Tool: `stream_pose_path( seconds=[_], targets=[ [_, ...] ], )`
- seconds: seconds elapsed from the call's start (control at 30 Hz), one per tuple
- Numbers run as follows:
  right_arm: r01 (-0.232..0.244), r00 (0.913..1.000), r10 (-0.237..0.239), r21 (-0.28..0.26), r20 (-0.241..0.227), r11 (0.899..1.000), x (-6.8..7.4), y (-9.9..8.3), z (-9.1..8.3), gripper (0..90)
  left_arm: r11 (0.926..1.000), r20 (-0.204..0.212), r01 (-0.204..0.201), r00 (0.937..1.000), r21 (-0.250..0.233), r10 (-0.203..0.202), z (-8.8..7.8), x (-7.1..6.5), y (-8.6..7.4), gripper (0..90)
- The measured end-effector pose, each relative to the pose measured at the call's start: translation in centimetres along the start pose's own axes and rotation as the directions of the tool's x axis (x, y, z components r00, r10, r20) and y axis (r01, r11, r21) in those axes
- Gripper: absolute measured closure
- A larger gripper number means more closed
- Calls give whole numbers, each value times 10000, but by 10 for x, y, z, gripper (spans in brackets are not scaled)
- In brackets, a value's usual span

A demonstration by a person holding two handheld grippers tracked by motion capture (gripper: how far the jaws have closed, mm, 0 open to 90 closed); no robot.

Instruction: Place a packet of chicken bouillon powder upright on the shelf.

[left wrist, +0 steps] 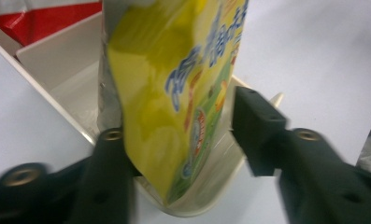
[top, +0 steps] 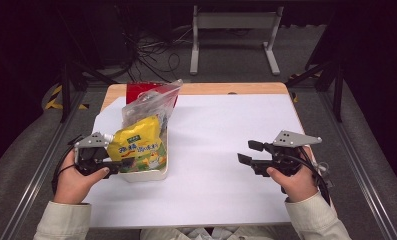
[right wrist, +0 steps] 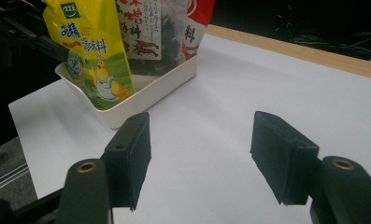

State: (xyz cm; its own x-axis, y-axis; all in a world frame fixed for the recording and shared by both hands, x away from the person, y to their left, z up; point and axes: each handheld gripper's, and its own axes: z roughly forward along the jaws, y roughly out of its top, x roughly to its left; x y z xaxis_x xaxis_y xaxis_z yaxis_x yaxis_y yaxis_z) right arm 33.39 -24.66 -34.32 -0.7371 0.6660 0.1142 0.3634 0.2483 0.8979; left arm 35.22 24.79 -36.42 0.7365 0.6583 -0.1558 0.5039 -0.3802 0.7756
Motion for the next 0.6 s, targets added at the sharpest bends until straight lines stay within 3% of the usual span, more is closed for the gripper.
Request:
stream_pose_path(
  seconds=[0.17, 0.27, 0.53, 0.6],
  targets=[
    [-20, 9999, 21, -45, 116, 10000, -2, 0, -3, 363, 9984, -432, -315, 9986, -465, 295, -11, -2, 0, 251],
    [-61, 9997, 64, -116, 219, 9999, -4, 0, -7, 359, 9968, -693, -362, 9971, -718, 313, -18, -3, -1, 177],
    [-142, 9992, 150, -209, 378, 9997, -8, 0, -14, 348, 9931, -1018, -331, 9946, -1122, 216, -30, -11, -3, 113],
    [-173, 9988, 184, -248, 463, 9995, -10, 0, -17, 339, 9892, -1140, -269, 9934, -1441, 104, -35, -12, -8, 102]
  ],
)
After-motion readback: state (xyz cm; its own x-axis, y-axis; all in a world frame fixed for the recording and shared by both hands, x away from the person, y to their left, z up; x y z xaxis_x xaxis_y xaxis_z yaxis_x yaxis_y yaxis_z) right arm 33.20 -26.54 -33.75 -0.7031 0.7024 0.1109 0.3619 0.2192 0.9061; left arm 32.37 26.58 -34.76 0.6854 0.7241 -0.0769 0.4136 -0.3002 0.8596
